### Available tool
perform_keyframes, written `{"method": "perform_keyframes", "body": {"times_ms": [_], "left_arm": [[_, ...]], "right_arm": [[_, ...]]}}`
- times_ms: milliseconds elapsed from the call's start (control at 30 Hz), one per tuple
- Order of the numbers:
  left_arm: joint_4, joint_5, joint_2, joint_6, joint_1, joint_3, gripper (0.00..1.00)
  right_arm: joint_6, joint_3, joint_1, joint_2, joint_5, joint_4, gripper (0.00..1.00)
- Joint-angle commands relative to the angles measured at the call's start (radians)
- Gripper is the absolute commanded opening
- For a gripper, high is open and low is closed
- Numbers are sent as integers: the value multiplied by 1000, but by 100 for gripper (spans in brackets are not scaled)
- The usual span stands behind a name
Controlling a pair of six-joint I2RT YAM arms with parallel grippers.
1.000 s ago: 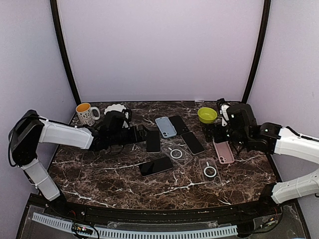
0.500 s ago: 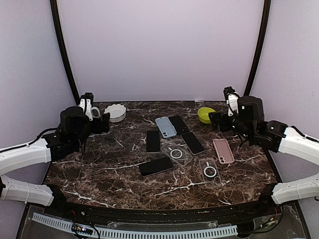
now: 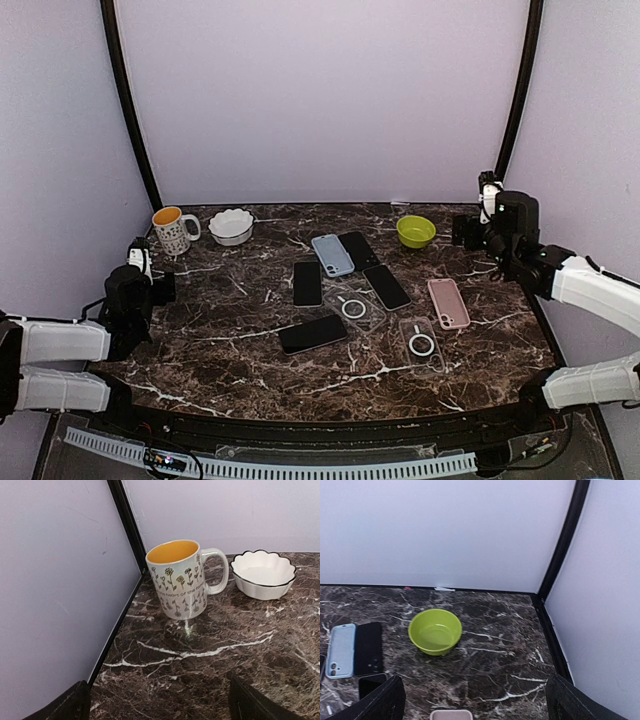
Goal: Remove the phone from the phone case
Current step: Reset both arms
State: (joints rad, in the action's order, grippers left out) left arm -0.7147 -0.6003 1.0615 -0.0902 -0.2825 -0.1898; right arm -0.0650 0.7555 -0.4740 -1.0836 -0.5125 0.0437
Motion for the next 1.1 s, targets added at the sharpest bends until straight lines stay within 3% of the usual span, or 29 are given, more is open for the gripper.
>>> {"method": "perform_keyframes", "body": {"times_ms": [0,367,567,900,1067], "left_arm": [[-232,137,70,8,102,39,98],[-359,415,303,-18,264,-54,97],[-243,496,358,3,293,-151,92],[-328,588,322,55,364,-86,93],[-381,529,270,47,365,-30,94]], "right_arm": [[-19,-130,90,35,13,148,98],[112,-636,242,188,85,755,99],[87,-708,333,31,133,993,99],[125,-639,378,-249,270,1254,98],[126,-657,388,-359,333,1401,99]]}}
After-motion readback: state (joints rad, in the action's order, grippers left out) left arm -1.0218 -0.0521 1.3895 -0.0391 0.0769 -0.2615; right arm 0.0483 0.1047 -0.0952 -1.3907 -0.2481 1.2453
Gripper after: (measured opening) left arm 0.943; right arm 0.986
